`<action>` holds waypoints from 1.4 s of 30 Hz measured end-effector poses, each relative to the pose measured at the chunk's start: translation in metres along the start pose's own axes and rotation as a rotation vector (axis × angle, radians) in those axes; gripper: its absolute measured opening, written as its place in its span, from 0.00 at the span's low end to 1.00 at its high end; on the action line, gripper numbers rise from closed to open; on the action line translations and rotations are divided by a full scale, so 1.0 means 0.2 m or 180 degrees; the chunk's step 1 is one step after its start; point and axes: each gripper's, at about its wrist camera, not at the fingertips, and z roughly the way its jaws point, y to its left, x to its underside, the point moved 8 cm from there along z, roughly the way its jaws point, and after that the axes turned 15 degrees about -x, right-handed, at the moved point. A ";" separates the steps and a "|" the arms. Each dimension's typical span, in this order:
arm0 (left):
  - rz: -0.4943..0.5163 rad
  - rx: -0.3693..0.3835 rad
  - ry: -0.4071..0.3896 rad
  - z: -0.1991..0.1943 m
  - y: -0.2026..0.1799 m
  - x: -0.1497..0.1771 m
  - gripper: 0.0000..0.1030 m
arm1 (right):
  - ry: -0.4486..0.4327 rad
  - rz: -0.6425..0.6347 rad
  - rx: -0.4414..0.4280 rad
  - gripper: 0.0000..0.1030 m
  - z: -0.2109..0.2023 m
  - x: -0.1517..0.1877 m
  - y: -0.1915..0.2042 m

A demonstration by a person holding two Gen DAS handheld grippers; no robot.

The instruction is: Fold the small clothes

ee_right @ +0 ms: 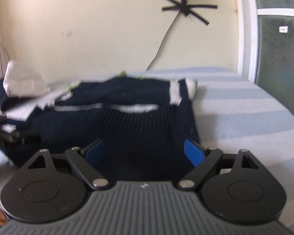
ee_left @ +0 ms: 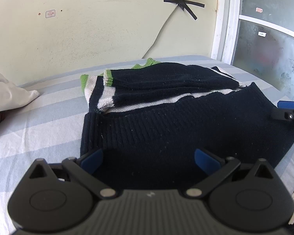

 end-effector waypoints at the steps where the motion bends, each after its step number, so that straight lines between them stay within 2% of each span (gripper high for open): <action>1: 0.0002 -0.0001 0.0000 0.00 0.00 0.00 1.00 | 0.0023 0.0022 0.0003 0.87 0.00 0.00 -0.02; 3: 0.0009 -0.0001 0.0000 0.00 0.00 0.00 1.00 | 0.0317 0.0171 -0.0026 0.86 0.05 0.05 -0.07; 6: 0.0001 0.0009 -0.0018 -0.01 0.00 0.00 1.00 | 0.0566 -0.0028 -0.0148 0.80 0.09 -0.01 -0.06; 7: -0.0020 0.0020 -0.0040 -0.01 0.01 -0.01 1.00 | 0.0544 -0.0063 -0.0216 0.77 0.08 -0.08 -0.05; 10: -0.0131 0.0026 -0.0142 -0.04 0.04 -0.02 1.00 | 0.0244 -0.0035 -0.0446 0.77 0.07 -0.34 -0.03; 13: -0.0261 -0.0003 -0.0182 -0.04 0.08 -0.03 1.00 | 0.0037 -0.0101 -0.0719 0.77 0.15 -0.60 0.01; 16: -0.0396 -0.0068 -0.0193 -0.04 0.13 -0.04 1.00 | 0.0133 -0.0175 -0.0779 0.77 0.39 -0.77 0.02; 19: -0.0540 -0.0107 -0.0207 -0.04 0.17 -0.05 1.00 | 0.0424 0.0022 -0.0772 0.77 0.72 -0.84 -0.01; 23: -0.0741 -0.0104 -0.0174 -0.03 0.23 -0.05 1.00 | 0.0781 0.0298 -0.0596 0.76 1.13 -0.83 -0.10; 26: -0.0882 -0.0089 -0.0104 -0.01 0.27 -0.05 1.00 | 0.0951 0.0419 -0.0512 0.76 1.33 -0.78 -0.11; 28: -0.0977 -0.0068 -0.0055 0.01 0.30 -0.05 1.00 | 0.1030 0.0299 -0.0482 0.76 1.41 -0.75 -0.08; 30: -0.1063 -0.0048 0.0002 0.02 0.33 -0.04 1.00 | 0.1141 0.0147 -0.0466 0.63 1.47 -0.71 -0.06; 31: -0.1099 -0.0047 0.0024 0.03 0.34 -0.04 1.00 | 0.1255 0.0087 -0.0460 0.32 1.50 -0.68 -0.05; 32: -0.1133 -0.0049 0.0037 0.03 0.35 -0.04 1.00 | 0.1321 0.0052 -0.0456 0.22 1.51 -0.66 -0.04; 34: -0.1193 -0.0039 0.0018 0.03 0.36 -0.04 1.00 | 0.1280 -0.0008 -0.0495 0.15 1.47 -0.65 -0.01; 37: -0.1262 -0.0010 -0.0153 -0.01 0.38 -0.04 1.00 | 0.1087 -0.0087 -0.0522 0.14 1.33 -0.67 0.05; 39: -0.1294 0.0005 -0.0314 -0.05 0.39 -0.05 1.00 | 0.0877 -0.0141 -0.0594 0.14 1.17 -0.71 0.12; 42: -0.1370 0.0016 -0.0525 -0.12 0.42 -0.05 1.00 | 0.0509 -0.0448 -0.0653 0.14 0.87 -0.74 0.27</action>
